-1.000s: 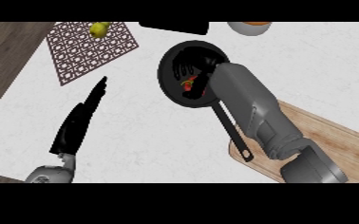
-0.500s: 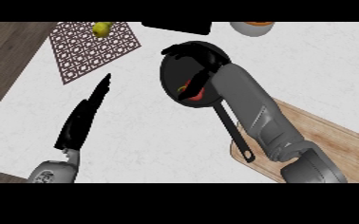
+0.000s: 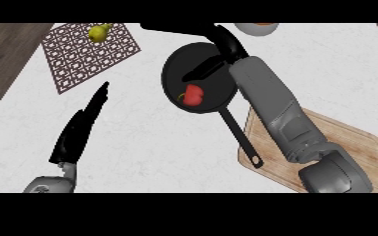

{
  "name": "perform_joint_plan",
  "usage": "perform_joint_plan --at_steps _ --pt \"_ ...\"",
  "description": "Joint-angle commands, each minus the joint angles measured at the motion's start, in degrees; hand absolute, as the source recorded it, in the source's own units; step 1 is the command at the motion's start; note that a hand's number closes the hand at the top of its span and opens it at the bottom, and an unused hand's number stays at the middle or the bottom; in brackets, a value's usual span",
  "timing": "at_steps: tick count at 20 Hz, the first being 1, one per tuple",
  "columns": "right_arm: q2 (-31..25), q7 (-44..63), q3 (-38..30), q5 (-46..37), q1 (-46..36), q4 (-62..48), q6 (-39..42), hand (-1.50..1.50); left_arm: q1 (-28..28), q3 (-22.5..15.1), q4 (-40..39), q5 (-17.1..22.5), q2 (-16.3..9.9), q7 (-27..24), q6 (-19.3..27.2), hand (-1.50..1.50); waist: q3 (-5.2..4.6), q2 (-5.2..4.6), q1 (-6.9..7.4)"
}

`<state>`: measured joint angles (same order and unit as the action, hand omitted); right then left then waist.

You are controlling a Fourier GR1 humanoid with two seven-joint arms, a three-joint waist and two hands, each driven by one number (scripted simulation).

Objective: Pick the bell pepper from the cutting board and place it in the pan

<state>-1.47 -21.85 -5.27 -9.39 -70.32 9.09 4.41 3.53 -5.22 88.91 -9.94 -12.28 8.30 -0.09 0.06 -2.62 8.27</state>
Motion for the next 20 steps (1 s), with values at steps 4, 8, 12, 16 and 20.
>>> perform_joint_plan --at_steps 4,8,12,16,20 --pt "-8.2 -3.1 -4.1 3.0 1.0 -1.0 2.5 -1.5 -1.1 0.0 2.8 -0.3 -0.2 0.5 0.4 0.0 0.15 -0.66 -0.46" --pt "-12.9 -7.2 -3.6 2.1 2.4 -1.0 6.3 -1.5 -0.2 0.8 2.1 -0.1 -0.1 0.5 0.7 0.0 0.17 -0.78 -1.35" --pt "-17.9 -8.6 -4.2 2.2 2.7 -1.5 8.3 -1.5 -2.0 2.1 1.8 1.1 -1.4 -1.2 -0.5 0.0 0.19 -1.13 -0.26" --pt "-22.3 -9.1 -3.5 1.2 2.8 -2.3 13.3 -1.5 -2.3 0.7 2.4 0.2 -0.7 -0.9 -0.2 0.0 0.24 -1.14 -0.25" --pt "-25.5 -10.5 -3.7 1.1 3.2 -2.8 16.1 -1.5 -2.2 0.4 1.7 0.3 -0.6 -1.6 -0.6 0.0 0.27 -1.53 0.07"
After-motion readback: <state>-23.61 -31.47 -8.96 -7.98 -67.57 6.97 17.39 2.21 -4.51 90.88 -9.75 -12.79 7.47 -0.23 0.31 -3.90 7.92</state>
